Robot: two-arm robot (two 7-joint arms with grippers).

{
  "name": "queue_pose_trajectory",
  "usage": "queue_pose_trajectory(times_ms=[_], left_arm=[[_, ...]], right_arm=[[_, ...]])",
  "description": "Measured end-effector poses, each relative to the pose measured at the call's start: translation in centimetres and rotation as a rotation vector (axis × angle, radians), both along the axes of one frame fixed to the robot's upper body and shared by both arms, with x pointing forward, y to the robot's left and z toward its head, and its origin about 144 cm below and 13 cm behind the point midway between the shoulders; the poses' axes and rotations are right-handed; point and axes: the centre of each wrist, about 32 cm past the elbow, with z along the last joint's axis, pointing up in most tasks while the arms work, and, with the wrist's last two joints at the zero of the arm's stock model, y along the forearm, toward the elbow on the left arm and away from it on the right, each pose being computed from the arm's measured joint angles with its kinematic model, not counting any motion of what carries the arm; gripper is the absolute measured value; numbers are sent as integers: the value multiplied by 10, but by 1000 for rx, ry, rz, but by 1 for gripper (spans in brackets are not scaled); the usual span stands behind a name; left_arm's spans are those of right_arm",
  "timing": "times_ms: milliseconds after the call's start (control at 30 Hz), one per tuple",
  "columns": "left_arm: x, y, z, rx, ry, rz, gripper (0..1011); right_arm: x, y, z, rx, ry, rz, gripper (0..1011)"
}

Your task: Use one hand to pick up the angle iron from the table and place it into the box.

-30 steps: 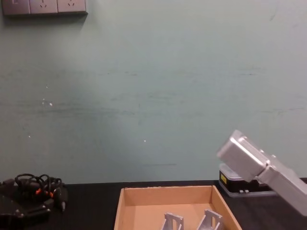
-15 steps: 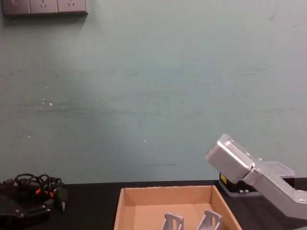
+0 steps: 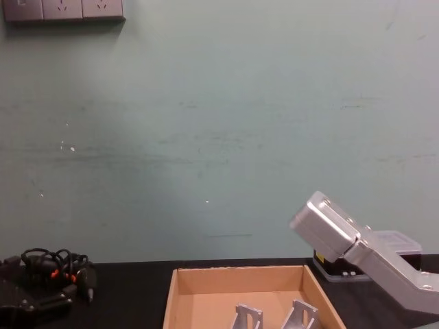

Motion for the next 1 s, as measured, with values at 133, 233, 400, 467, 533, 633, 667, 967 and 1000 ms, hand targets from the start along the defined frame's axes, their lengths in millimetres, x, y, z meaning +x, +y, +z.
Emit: queue_pose_trajectory(times_ms=[133,233,400,467,533,633,667,967,1000], left_arm=[[0,0,0,0,0,0,1011],[0,0,0,0,0,0,1011],[0,0,0,0,0,0,1011],[0,0,0,0,0,0,1011],[0,0,0,0,0,0,1011],[0,0,0,0,0,0,1011],[0,0,0,0,0,0,1011],[0,0,0,0,0,0,1011],[0,0,0,0,0,0,1011]], right_arm=[[0,0,0,-1,1,0,592],[0,0,-1,0,3,1,463],[0,1,-2,1,4,3,329],[0,1,-2,1,4,3,261],[0,1,-2,2,3,3,187],[-1,0,0,5,-1,2,94],[-2,0,1,9,-6,-1,80],[-16,-9,26,58,-80,-32,60],[-19,-12,32,68,-97,-42,60]])
